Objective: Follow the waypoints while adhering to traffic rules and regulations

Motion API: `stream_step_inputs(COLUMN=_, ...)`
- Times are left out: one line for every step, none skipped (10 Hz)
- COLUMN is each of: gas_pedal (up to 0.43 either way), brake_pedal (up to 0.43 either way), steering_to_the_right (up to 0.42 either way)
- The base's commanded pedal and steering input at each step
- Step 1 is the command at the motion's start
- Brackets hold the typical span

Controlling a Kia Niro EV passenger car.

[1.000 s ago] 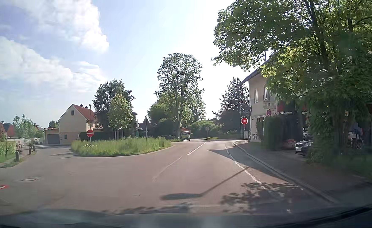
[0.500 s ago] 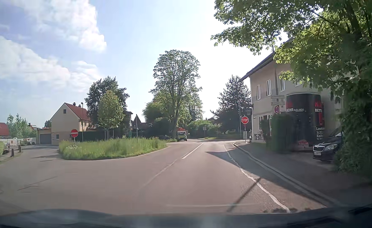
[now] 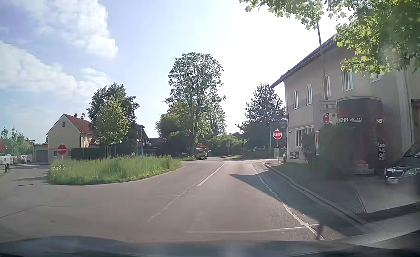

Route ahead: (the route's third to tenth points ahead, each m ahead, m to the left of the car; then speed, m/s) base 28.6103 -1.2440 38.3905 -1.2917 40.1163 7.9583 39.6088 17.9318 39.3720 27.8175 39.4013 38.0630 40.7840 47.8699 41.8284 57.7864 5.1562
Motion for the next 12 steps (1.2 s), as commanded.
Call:
stream_step_inputs(gas_pedal=0.110, brake_pedal=0.000, steering_to_the_right=0.017)
stream_step_inputs(gas_pedal=0.110, brake_pedal=0.000, steering_to_the_right=0.018)
stream_step_inputs(gas_pedal=0.110, brake_pedal=0.000, steering_to_the_right=0.018)
stream_step_inputs(gas_pedal=0.118, brake_pedal=0.000, steering_to_the_right=0.018)
stream_step_inputs(gas_pedal=0.138, brake_pedal=0.000, steering_to_the_right=0.017)
stream_step_inputs(gas_pedal=0.138, brake_pedal=0.000, steering_to_the_right=0.018)
stream_step_inputs(gas_pedal=0.138, brake_pedal=0.000, steering_to_the_right=0.018)
stream_step_inputs(gas_pedal=0.138, brake_pedal=0.000, steering_to_the_right=0.017)
stream_step_inputs(gas_pedal=0.138, brake_pedal=0.000, steering_to_the_right=0.016)
stream_step_inputs(gas_pedal=0.138, brake_pedal=0.000, steering_to_the_right=0.015)
stream_step_inputs(gas_pedal=0.138, brake_pedal=0.000, steering_to_the_right=0.013)
stream_step_inputs(gas_pedal=0.138, brake_pedal=0.000, steering_to_the_right=0.012)
